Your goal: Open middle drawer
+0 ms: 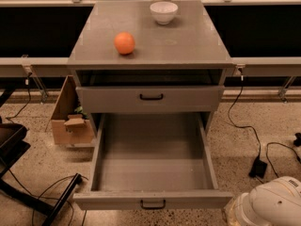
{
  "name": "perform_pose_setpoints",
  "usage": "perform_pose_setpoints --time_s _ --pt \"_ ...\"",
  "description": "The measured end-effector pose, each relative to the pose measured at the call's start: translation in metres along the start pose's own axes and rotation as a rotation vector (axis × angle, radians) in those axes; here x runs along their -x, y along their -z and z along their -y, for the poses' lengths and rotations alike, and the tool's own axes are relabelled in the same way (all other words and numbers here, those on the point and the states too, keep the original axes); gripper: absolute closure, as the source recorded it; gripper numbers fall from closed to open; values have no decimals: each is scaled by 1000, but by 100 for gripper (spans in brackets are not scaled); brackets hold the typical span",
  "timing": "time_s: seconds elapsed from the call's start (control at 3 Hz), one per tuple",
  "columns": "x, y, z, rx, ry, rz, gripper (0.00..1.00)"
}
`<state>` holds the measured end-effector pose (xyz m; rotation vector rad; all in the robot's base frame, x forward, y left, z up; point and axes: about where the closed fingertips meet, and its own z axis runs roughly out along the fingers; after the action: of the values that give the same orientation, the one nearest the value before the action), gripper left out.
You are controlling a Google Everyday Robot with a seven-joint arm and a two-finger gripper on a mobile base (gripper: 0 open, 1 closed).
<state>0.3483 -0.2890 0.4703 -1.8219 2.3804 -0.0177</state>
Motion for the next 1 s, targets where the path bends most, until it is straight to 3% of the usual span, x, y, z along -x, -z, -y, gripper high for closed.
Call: perform_pose_setpoints --time_s 1.0 --pt "0 0 1 0 0 0 13"
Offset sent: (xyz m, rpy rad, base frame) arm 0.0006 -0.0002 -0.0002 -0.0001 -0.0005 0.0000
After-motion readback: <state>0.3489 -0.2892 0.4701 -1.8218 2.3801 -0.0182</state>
